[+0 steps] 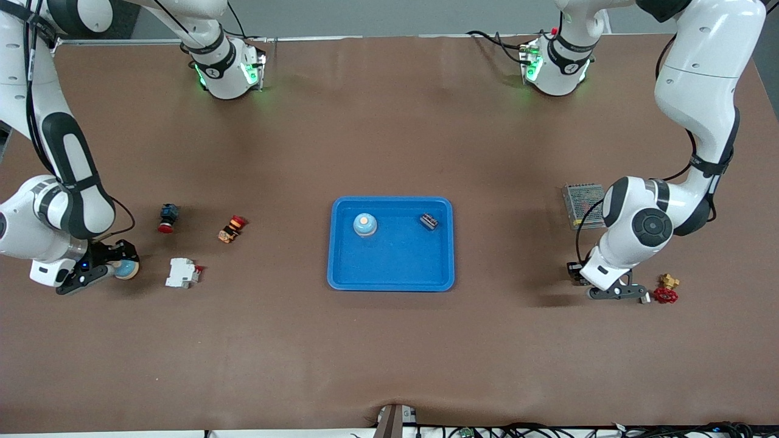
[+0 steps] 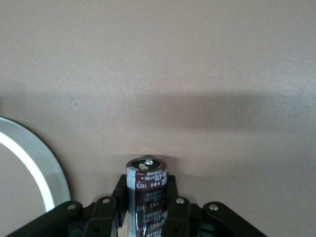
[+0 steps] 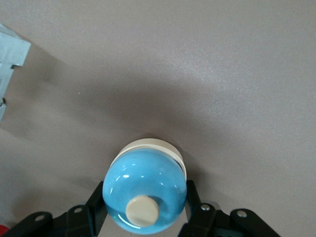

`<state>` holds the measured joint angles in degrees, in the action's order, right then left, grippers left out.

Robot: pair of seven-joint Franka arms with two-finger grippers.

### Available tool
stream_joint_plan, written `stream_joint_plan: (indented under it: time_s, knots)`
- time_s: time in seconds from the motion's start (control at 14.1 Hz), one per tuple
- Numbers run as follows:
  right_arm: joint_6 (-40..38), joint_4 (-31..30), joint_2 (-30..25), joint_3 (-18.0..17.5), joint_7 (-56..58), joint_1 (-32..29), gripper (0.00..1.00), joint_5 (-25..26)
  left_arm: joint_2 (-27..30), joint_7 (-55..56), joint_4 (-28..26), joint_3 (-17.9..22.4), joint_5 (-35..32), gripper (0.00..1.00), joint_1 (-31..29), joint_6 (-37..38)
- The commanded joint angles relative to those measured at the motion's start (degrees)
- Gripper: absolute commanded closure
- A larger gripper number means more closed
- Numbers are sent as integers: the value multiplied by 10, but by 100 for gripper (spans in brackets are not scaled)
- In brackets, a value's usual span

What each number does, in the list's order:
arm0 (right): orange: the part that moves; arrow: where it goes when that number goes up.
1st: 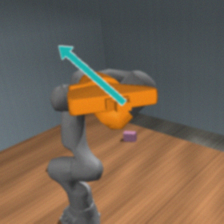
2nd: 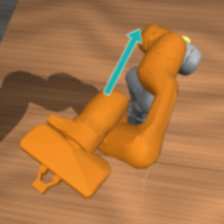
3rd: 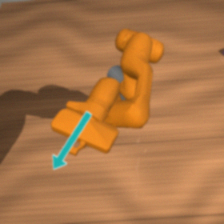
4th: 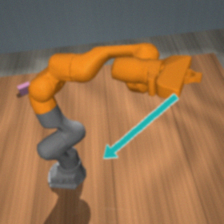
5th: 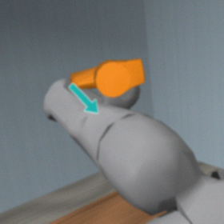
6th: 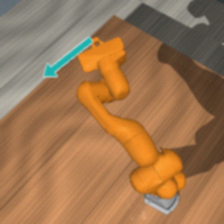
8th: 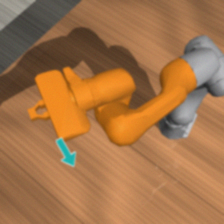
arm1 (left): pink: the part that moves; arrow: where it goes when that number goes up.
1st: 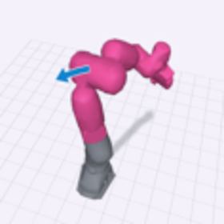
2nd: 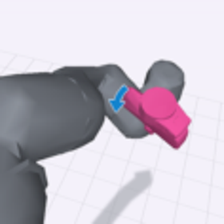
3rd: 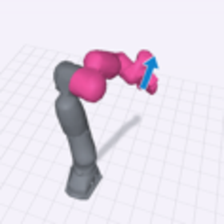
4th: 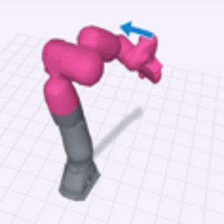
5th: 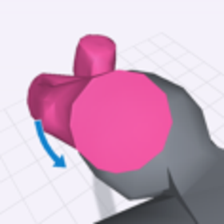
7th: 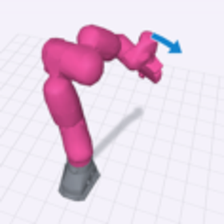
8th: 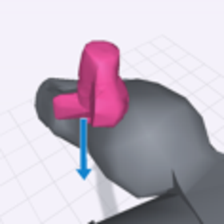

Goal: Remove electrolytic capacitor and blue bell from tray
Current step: 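Lower the bell by the breaker while the left gripper sets the capacitor by the clamp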

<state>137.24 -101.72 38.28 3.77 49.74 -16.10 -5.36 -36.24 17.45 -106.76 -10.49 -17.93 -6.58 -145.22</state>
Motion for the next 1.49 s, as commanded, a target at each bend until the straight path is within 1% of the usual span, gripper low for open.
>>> stream_joint_plan:
  time_s: [0.0,0.21,0.28,0.35,0.43,0.5,0.57,0.78,0.92,0.99,1.06,1.28,1.35,1.42]
  knots:
    - [10,-6,0,-11,10,-16,100,0,-7,7,0,-1,-11,94,-1,-19]
    - [13,-6,3,-11,10,-16,100,-1,-7,7,0,-1,-11,93,-3,-20]
    - [16,-6,5,-11,10,-16,100,-1,-7,6,0,-1,-11,81,-2,-19]
    - [20,-6,6,-11,10,-16,100,-1,-6,1,0,-1,-11,45,-2,-19]
    - [21,-6,7,-11,4,-15,95,-2,-6,3,0,-1,-11,10,-2,-19]
    - [21,-6,7,-11,2,-15,27,-4,-5,3,1,-1,-11,0,-1,-18]
    - [20,-5,7,-11,0,-16,0,-5,-2,4,3,-1,-11,0,-2,-18]
    - [13,0,3,-12,-1,-13,0,-5,9,3,16,-2,-11,0,-4,5]
    - [6,6,-9,-13,-4,-9,0,-5,21,3,27,-3,-6,0,-3,45]
    - [-15,16,-15,-14,-9,-6,0,-5,29,5,37,-6,-4,0,-1,73]
    - [-49,38,-21,-15,-20,-3,0,-5,35,8,53,-22,0,0,-2,107]
    - [-164,104,-28,-15,-95,23,0,-5,39,76,133,-65,10,0,-1,244]
    - [-188,117,-32,-15,-127,39,0,-4,39,100,161,-82,11,0,-2,286]
    - [-194,121,-42,-14,-159,58,0,2,39,121,186,-92,17,0,-1,322]
